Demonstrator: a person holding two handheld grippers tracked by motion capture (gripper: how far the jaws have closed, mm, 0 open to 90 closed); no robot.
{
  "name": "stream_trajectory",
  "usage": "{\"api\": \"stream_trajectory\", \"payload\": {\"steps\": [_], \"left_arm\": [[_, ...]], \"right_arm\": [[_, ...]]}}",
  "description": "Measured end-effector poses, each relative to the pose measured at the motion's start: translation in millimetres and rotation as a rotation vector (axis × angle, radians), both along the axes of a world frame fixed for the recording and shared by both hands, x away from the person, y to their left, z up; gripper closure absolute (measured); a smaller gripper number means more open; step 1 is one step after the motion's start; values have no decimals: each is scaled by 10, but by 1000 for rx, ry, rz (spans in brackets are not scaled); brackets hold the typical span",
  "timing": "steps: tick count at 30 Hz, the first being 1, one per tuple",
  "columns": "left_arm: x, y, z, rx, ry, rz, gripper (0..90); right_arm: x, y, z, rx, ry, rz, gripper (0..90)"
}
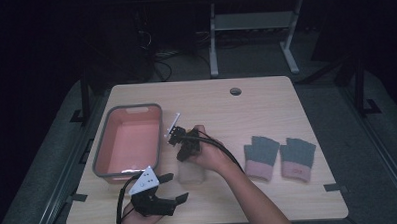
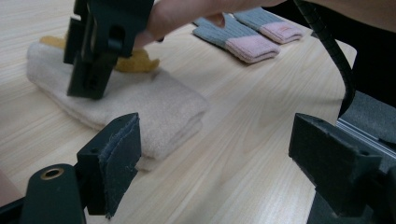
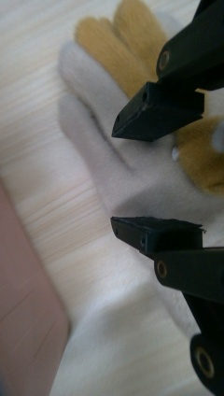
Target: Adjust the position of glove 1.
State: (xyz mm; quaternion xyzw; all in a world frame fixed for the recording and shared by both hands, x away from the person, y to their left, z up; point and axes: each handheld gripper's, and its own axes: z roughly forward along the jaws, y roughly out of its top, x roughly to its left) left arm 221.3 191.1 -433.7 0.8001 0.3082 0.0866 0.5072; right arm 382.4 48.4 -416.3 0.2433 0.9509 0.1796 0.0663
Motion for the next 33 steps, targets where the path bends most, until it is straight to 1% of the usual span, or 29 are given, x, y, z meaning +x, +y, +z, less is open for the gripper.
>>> {"api": "stream_trajectory", "payload": {"steps": [1, 4, 6, 11, 13, 16, 18, 19, 22, 26, 28, 29, 33], "left_arm": [[-1, -1, 0, 0, 1, 0, 170], [0, -2, -1, -1, 2, -1, 170], [4, 1, -2, 8, 1, -5, 170], [4, -9, -9, 7, 6, -1, 170], [5, -8, -10, 6, 7, 0, 170], [9, -6, -9, -3, 13, 4, 170], [11, -5, -5, 1, 10, 11, 170], [13, -4, -3, 3, 12, 13, 170], [23, 7, -4, -30, 36, 23, 170], [30, 6, -3, -34, 51, 33, 169], [32, -7, -7, -42, 57, 38, 169], [33, -12, -7, -35, 57, 37, 169], [34, -45, -16, -35, 63, 38, 169]], "right_arm": [[8, -4, -20, -1, 8, -2, 491], [28, -29, -58, 5, 13, -4, 489], [33, -50, -62, 6, 18, -9, 489], [29, -109, -52, -9, 9, 4, 488], [35, -168, -47, -8, 13, -11, 487], [39, -204, -47, -8, 16, -18, 487], [45, -256, -45, -7, 18, -23, 484], [46, -302, -44, -3, 23, -32, 478], [49, -358, -46, 1, 30, -35, 475], [49, -466, -47, 5, 33, -48, 472], [42, -518, -53, 19, 40, -59, 469], [40, -538, -57, 21, 41, -64, 469], [28, -596, -61, 30, 42, -74, 466]]}}
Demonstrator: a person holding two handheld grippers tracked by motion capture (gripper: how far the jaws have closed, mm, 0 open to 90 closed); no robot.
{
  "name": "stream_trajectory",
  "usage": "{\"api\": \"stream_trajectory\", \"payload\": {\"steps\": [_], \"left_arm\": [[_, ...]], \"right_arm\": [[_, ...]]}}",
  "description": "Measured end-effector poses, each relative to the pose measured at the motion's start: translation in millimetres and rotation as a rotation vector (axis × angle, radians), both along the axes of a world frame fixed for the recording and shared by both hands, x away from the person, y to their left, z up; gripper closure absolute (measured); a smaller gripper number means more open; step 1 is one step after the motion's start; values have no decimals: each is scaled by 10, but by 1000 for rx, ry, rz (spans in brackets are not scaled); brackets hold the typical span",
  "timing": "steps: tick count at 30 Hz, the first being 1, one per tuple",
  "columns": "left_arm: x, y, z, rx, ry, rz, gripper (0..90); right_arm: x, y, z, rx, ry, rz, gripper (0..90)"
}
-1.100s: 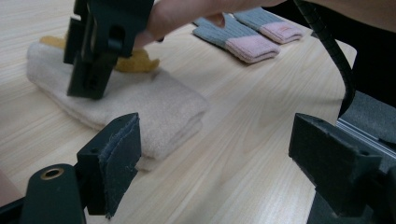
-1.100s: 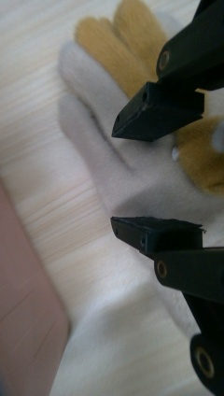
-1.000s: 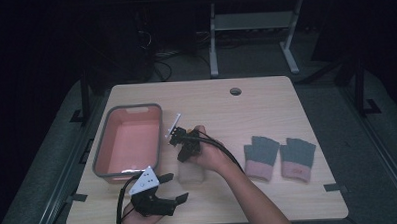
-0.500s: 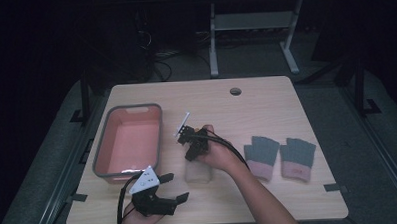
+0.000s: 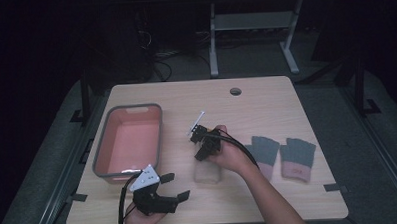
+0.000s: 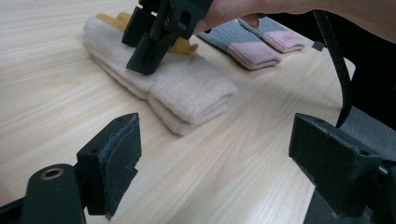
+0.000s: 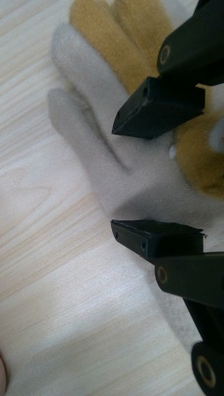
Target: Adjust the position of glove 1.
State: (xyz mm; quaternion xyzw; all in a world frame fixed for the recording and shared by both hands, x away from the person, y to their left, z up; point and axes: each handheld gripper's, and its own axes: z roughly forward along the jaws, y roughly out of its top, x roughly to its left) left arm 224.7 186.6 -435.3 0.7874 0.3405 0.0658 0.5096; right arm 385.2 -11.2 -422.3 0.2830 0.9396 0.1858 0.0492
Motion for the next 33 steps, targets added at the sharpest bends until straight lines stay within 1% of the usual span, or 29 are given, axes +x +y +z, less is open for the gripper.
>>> {"api": "stream_trajectory", "payload": {"steps": [3, 4, 6, 8, 9, 10, 14, 16, 17, 19, 21, 22, 23, 24, 25, 26, 27, 29, 30, 31, 32, 33], "left_arm": [[14, -21, -7, 6, 10, 0, 169], [21, -34, -9, 2, 16, 3, 169], [40, -56, -6, -2, 24, 7, 169], [68, -66, 3, -16, 37, 0, 169], [73, -82, 15, -26, 56, 6, 169], [77, -95, 28, -16, 57, 11, 169], [105, -155, 59, 1, 49, 28, 170], [145, -184, 70, 13, 59, 38, 170], [169, -204, 76, 21, 55, 39, 170], [218, -258, 85, 42, 60, 42, 170], [273, -312, 93, 48, 79, 43, 172], [303, -330, 97, 59, 88, 46, 173], [335, -351, 103, 62, 101, 55, 174], [379, -363, 108, 60, 123, 57, 173], [397, -379, 112, 54, 131, 70, 174], [436, -395, 122, 77, 125, 77, 174], [456, -410, 125, 81, 135, 86, 175], [515, -438, 124, 80, 162, 97, 177], [557, -447, 115, 82, 177, 102, 196], [582, -452, 106, 76, 191, 106, 211], [624, -455, 86, 62, 220, 107, 210], [648, -456, 73, 60, 234, 104, 210]], "right_arm": [[-16, -23, -5, 13, 0, -2, 448], [-19, -26, -5, 16, -4, -3, 438], [-39, -38, 14, 40, -6, -10, 435], [-61, -72, 43, 71, 0, -20, 425], [-67, -85, 52, 79, 4, -25, 416], [-79, -105, 70, 85, 3, -32, 413], [-125, -238, 160, 148, 5, -67, 395], [-143, -297, 197, 173, 7, -83, 388], [-157, -333, 216, 183, 2, -91, 387], [-194, -410, 253, 202, 8, -107, 388], [-227, -475, 264, 199, 2, -121, 387], [-239, -500, 267, 202, 5, -130, 387], [-256, -537, 269, 212, 7, -141, 388], [-269, -574, 268, 221, 10, -152, 387], [-287, -618, 265, 233, 11, -168, 388], [-298, -642, 265, 241, 18, -179, 387], [-312, -683, 255, 252, 18, -192, 384], [-339, -738, 232, 276, 33, -218, 384], [-347, -754, 218, 280, 36, -227, 384], [-361, -776, 190, 284, 43, -237, 383], [-368, -789, 171, 286, 45, -242, 383], [-383, -805, 140, 289, 55, -251, 378]]}}
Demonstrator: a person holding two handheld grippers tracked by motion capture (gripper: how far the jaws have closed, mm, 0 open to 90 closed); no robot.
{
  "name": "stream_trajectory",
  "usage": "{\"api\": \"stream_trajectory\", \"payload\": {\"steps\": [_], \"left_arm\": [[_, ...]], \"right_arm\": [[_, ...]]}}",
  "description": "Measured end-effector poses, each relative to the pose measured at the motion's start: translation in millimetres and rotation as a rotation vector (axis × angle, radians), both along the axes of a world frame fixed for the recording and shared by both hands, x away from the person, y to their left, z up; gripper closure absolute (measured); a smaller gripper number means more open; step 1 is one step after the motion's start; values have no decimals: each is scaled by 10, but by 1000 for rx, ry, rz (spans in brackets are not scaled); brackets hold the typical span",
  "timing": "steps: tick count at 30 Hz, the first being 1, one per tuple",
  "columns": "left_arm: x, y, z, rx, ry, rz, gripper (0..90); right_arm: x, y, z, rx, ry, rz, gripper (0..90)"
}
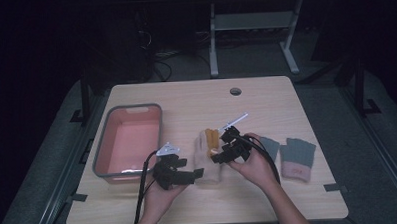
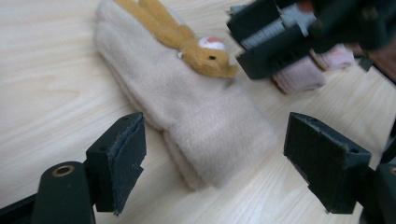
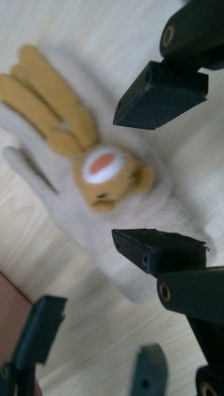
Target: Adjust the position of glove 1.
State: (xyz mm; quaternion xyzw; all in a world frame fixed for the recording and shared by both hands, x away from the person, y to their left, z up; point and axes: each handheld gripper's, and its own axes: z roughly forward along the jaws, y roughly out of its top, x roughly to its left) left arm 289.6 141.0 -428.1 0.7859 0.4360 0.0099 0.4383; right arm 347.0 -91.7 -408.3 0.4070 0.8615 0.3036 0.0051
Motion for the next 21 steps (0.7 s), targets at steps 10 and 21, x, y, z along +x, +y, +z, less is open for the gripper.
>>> {"api": "stream_trajectory", "payload": {"steps": [10, 21], "left_arm": [[162, -29, -166, -12, 121, 1, 281], [242, -44, -300, -8, 197, -16, 397]], "right_arm": [[-74, -115, -245, 80, 81, -41, 372], [-62, -104, -399, 163, 171, -134, 420]]}}
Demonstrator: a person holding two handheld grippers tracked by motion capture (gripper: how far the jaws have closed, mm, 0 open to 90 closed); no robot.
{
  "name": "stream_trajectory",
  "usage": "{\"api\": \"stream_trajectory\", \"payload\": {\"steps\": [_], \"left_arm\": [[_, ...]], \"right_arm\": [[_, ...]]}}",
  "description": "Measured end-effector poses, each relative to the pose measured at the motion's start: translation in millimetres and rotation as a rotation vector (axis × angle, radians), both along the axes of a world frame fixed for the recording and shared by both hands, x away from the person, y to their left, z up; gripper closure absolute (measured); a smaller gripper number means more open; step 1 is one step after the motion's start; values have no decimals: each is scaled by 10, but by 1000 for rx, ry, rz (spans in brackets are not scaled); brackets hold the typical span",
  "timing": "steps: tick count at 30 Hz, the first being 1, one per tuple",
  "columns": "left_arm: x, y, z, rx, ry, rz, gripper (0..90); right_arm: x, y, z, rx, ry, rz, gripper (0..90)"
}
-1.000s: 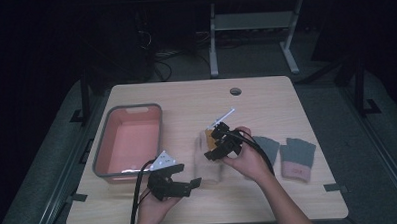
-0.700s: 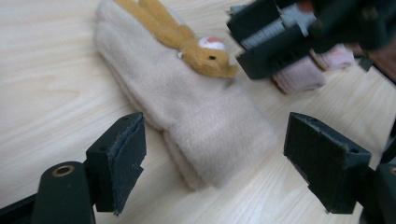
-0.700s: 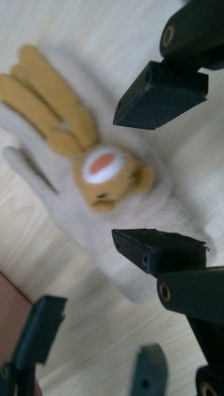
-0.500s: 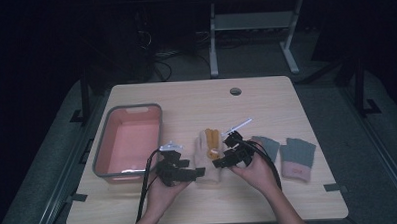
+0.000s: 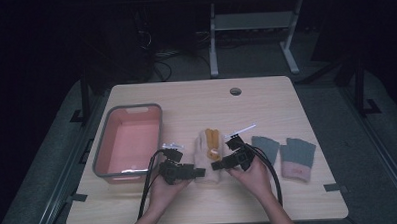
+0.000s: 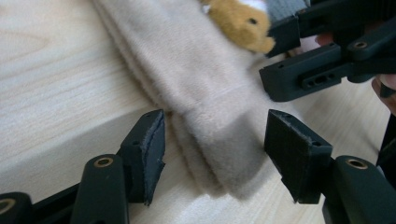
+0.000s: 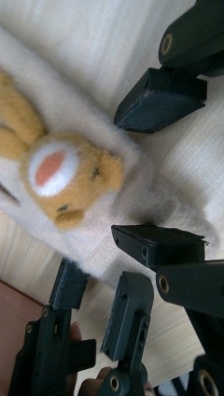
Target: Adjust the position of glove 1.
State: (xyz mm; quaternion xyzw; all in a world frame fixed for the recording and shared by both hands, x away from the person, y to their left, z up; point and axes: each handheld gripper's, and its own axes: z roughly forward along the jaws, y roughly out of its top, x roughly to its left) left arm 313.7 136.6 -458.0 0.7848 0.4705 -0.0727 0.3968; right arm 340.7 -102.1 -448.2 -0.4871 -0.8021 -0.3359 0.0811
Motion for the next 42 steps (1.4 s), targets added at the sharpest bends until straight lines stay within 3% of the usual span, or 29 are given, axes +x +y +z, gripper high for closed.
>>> {"api": "stream_trajectory", "payload": {"steps": [5, 7, 13, 15, 20, 27, 37, 40, 42], "left_arm": [[19, -16, -34, 11, 13, -26, 457], [44, -3, -52, -10, 32, -26, 463], [73, 1, -68, -25, 54, -18, 548], [98, 23, -79, -37, 75, -16, 581], [119, 10, -90, -42, 80, -21, 617], [150, 5, -99, -50, 92, -28, 645], [159, 16, -84, -78, 98, -5, 672], [152, 34, -60, -79, 92, 11, 680], [154, 45, -53, -81, 92, 7, 681]], "right_arm": [[-25, -53, -112, 67, 48, -68, 423], [-51, -77, -137, 101, 46, -97, 433], [-114, -49, -214, 178, 63, -149, 551], [-128, -44, -231, 207, 94, -174, 580], [-145, -16, -278, 238, 89, -209, 634], [-132, -3, -290, 246, 98, -204, 672], [-45, -32, -253, 244, 95, -106, 747], [-22, -26, -248, 254, 78, -88, 758], [-13, -18, -239, 256, 91, -84, 763]]}}
